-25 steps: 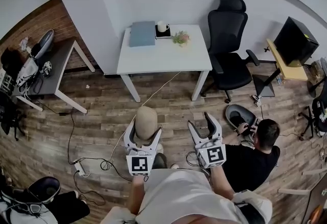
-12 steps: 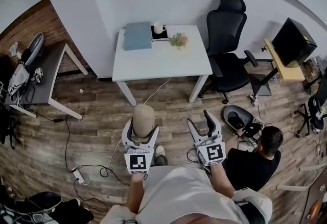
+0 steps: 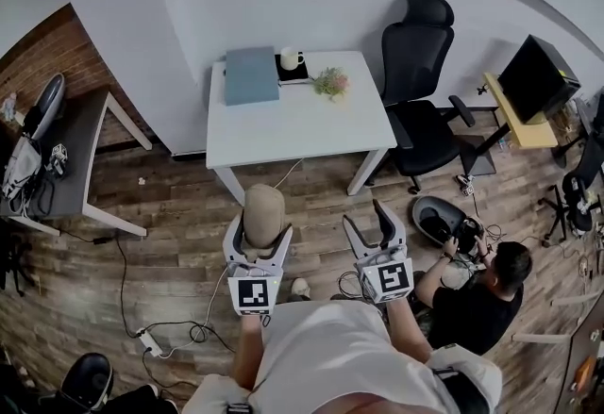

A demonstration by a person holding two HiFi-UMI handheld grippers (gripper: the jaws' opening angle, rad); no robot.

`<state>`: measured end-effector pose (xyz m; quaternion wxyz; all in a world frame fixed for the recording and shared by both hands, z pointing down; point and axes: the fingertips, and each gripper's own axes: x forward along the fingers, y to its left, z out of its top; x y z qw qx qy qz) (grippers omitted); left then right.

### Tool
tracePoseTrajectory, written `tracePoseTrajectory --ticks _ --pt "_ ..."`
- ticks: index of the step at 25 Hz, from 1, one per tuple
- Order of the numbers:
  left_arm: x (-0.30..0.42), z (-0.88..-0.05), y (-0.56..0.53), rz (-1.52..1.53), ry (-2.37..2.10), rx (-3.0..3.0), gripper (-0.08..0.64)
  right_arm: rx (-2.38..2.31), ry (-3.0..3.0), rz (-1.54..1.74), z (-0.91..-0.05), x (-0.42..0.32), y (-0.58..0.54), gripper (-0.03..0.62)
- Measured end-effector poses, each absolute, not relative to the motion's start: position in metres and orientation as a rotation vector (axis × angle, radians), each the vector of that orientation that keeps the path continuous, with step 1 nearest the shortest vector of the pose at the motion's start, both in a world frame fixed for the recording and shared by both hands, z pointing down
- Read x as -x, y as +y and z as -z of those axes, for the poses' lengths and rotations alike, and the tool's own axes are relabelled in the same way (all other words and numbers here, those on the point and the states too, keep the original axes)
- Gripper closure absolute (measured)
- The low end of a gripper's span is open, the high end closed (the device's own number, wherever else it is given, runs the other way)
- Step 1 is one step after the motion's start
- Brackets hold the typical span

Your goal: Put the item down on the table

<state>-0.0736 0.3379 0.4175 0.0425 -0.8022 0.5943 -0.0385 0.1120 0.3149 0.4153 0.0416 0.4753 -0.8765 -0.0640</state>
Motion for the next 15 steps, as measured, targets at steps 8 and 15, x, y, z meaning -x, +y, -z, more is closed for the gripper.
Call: tracePoseTrajectory --ticks 8,15 --pt "0.090 -0.418 0.300 0.113 1.758 2.458 0.160 -1.477 -2.644 0.206 -0.415 -0.098 0.283 0.321" --pt "0.095 -0.425 0.276 0.117 1.787 2.483 0.160 -1.459 -2.654 0.203 -0.420 -0.087 0.254 0.322"
